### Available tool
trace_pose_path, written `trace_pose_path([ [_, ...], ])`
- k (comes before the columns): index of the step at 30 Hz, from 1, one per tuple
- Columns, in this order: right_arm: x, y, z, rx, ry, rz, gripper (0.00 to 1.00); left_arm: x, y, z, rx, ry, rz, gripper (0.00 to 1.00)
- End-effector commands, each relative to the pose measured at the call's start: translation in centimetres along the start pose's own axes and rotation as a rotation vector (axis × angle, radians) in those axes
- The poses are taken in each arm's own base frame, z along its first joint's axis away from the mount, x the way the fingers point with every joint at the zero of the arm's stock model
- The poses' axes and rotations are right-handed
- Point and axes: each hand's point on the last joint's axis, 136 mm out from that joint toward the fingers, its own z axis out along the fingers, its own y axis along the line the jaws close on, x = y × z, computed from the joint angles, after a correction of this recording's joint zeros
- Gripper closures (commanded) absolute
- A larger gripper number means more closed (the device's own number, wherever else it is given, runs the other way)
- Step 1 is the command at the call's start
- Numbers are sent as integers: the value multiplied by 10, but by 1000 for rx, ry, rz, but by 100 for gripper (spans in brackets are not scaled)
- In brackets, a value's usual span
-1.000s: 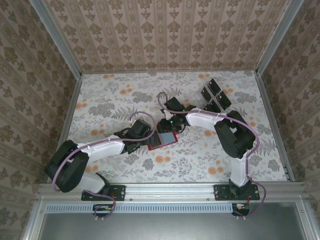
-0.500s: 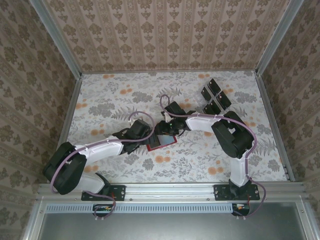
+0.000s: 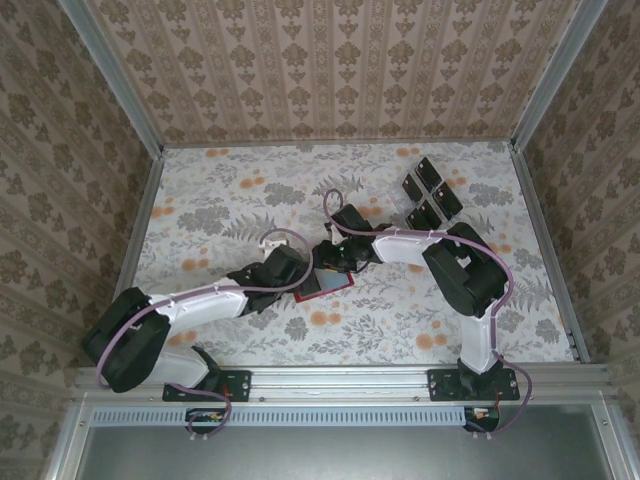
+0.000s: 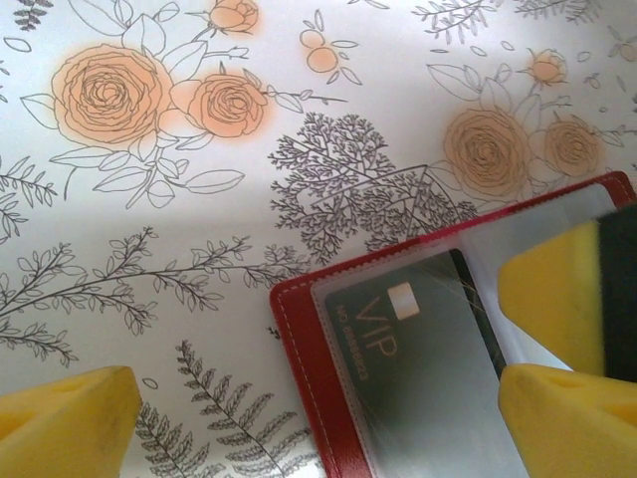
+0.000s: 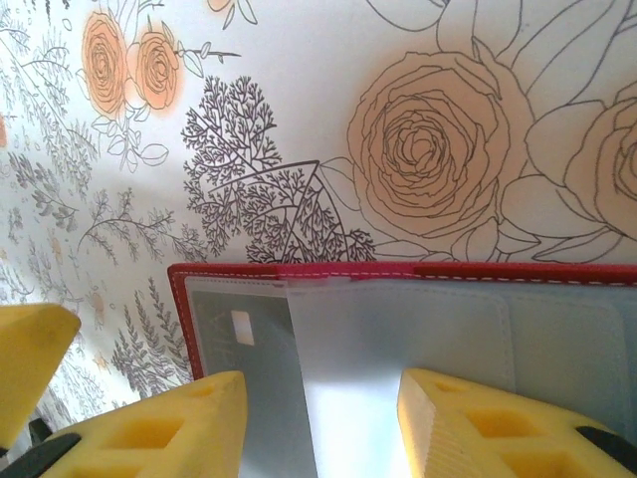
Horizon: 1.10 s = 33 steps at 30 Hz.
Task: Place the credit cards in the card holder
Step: Flip over the card slot on the card holder.
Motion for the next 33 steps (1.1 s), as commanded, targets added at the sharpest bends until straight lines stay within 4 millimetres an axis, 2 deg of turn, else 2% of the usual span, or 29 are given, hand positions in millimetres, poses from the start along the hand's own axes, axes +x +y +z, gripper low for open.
trace_pose_path([
  [1, 12, -5, 8, 14, 13, 38, 54, 8, -11, -11, 48, -23, 10, 0],
  [10, 13, -5, 7, 13, 13, 43, 54, 16, -25, -6, 97, -7, 36, 0],
  [16, 16, -8, 9, 17, 17, 45, 54, 10, -39, 3, 99, -7, 61, 0],
  [21, 16, -8, 9, 13, 17, 47, 54, 7, -42, 9, 83, -7, 77, 0],
  [25, 16, -6, 9, 9, 18, 45, 54, 9, -39, 13, 59, -1, 86, 0],
  [33, 13, -3, 5, 1, 15, 43, 53, 18, -22, 20, -40, 28, 103, 0],
])
